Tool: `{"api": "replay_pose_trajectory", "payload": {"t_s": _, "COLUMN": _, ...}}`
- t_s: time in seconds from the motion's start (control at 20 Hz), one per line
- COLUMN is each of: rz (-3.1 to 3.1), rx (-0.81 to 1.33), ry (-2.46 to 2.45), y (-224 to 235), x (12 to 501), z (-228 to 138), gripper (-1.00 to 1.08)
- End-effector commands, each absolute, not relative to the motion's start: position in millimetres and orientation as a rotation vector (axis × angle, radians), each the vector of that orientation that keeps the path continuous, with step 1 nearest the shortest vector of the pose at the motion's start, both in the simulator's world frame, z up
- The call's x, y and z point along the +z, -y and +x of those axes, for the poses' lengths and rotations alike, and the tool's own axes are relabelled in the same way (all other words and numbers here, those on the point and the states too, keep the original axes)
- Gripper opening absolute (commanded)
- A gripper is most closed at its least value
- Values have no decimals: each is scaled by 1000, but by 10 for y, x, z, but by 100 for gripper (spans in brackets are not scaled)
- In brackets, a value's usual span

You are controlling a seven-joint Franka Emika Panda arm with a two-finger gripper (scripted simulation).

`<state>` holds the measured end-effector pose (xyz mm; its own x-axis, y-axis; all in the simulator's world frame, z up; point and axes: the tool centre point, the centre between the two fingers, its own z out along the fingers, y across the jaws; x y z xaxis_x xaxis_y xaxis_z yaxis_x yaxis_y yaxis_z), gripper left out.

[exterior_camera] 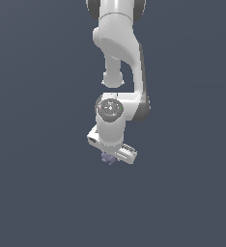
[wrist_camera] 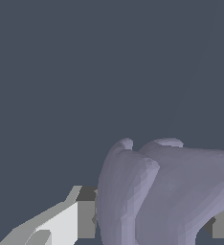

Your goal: Pick up the object and move it to a goal position.

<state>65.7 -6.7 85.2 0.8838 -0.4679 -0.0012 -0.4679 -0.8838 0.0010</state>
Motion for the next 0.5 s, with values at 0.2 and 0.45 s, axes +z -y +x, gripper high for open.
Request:
{"api": "replay_pose_trajectory", "payload": {"t_s": 0.2, "rz": 3049, "rx": 0, "ry": 756, "y": -531, "x": 1387, "z": 611, "gripper": -100}}
{"api": "replay_pose_trajectory", "payload": {"t_s": 0.45, "rz": 3048, "rx": 0, "ry": 756, "y": -994, "x": 1804, "z": 579, "gripper": -100}}
